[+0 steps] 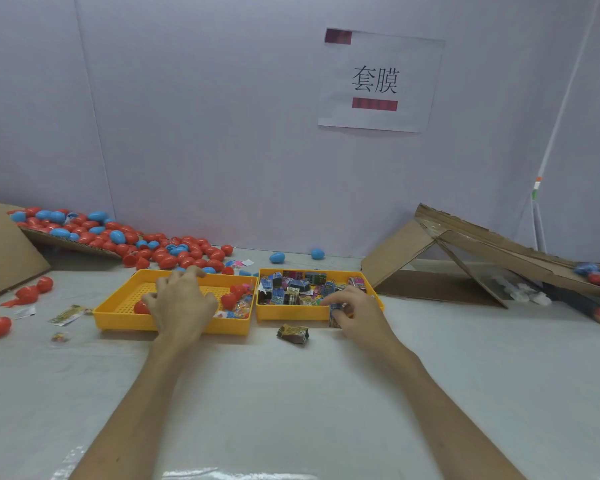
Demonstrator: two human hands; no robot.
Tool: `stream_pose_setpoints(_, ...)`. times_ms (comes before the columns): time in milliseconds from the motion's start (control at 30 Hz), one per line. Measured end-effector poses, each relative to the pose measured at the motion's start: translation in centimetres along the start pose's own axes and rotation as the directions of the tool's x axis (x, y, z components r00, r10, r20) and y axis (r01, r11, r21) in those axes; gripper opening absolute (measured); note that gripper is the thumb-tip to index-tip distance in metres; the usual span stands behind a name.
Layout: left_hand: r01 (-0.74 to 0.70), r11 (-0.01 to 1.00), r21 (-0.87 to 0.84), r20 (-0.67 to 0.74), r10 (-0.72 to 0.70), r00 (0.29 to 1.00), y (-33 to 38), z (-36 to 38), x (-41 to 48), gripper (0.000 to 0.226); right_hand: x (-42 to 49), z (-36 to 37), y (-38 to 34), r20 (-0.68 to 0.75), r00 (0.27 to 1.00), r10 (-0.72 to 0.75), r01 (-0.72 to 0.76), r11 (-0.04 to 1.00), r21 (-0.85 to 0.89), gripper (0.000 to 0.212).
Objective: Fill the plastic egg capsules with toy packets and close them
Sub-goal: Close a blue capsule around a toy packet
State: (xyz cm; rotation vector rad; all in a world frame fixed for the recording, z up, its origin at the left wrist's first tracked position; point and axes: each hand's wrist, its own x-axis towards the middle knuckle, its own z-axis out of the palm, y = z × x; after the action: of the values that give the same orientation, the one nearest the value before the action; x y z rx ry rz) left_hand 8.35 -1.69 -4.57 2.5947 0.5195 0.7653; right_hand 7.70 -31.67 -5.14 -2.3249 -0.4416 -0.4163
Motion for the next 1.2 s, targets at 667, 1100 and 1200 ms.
stream_pose_setpoints(667, -0.038, 0.968, -0.246, 0.162, 0.08, 0.984, -1.5, -0.1, 1.3, 0.034, -0.1, 0.3, 0.0, -0.013, 0.999, -0.03, 0.03, 0.998, 0.05, 0.049)
stream_pose_setpoints(1100, -0.035, 0.97, -0.241, 0.13, 0.067, 0.989, -2.0, -0.1, 1.6, 0.043, -0.1, 0.2, -0.3, -0.008, 1.0, 0.009, -0.008, 0.994, 0.105, 0.036)
stream_pose_setpoints(1200, -0.107, 0.994, -0.03, 0.312, 0.111, 0.944, -2.0, 0.0, 1.6, 0.046, -0.2, 0.1, -0.3, 0.004, 1.0, 0.008, -0.008, 0.993, 0.114, 0.032)
